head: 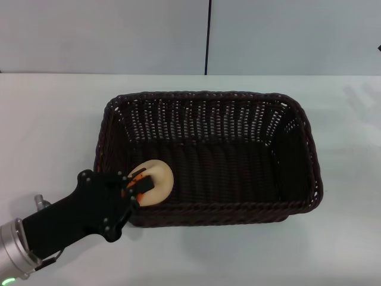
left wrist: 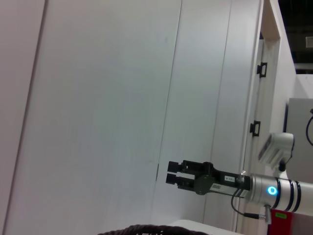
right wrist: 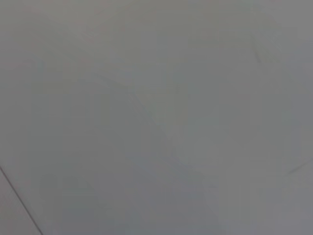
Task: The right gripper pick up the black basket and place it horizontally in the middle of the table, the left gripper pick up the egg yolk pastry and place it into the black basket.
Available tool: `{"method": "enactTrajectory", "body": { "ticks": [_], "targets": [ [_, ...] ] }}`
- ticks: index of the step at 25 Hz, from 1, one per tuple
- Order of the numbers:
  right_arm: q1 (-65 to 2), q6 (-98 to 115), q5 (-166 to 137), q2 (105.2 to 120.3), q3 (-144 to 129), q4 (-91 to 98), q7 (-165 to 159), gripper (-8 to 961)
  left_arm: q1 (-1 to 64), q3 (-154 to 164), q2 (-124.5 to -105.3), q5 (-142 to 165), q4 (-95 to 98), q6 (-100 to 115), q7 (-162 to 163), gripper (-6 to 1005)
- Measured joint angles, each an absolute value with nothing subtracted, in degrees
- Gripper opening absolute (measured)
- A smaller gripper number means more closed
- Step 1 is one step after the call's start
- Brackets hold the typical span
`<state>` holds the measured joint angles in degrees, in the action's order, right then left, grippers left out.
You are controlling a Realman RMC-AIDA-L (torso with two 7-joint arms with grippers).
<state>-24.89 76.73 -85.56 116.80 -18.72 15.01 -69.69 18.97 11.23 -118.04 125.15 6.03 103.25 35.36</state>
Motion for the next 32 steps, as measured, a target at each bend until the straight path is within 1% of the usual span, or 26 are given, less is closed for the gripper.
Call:
{"method": "enactTrajectory", "body": {
  "ticks": [15, 20, 23, 32],
  "targets": [
    [-25.5, 76.7, -85.6, 116.89, -18.5, 14.4, -69.7, 589, 21.6, -0.8, -118.35, 124.5, 3.6, 98.9, 35.0, 126],
    [-25.1, 76.6, -85.5, 116.95, -18.2, 14.3, -69.7, 589, 21.2, -3.4, -118.36, 124.4, 3.3, 99.3, 35.3, 182],
    [-25.0, 76.6, -85.4, 117.07, -18.0, 14.3, -69.7, 589, 19.5, -9.8, -118.26, 124.4, 2.3, 100.0, 35.1, 378],
    [-23.4, 76.8, -81.3, 117.38, -17.7, 14.9, -69.7, 589, 11.2, -33.2, -118.18, 124.3, -1.8, 101.7, 35.4, 542]
  ]
}}
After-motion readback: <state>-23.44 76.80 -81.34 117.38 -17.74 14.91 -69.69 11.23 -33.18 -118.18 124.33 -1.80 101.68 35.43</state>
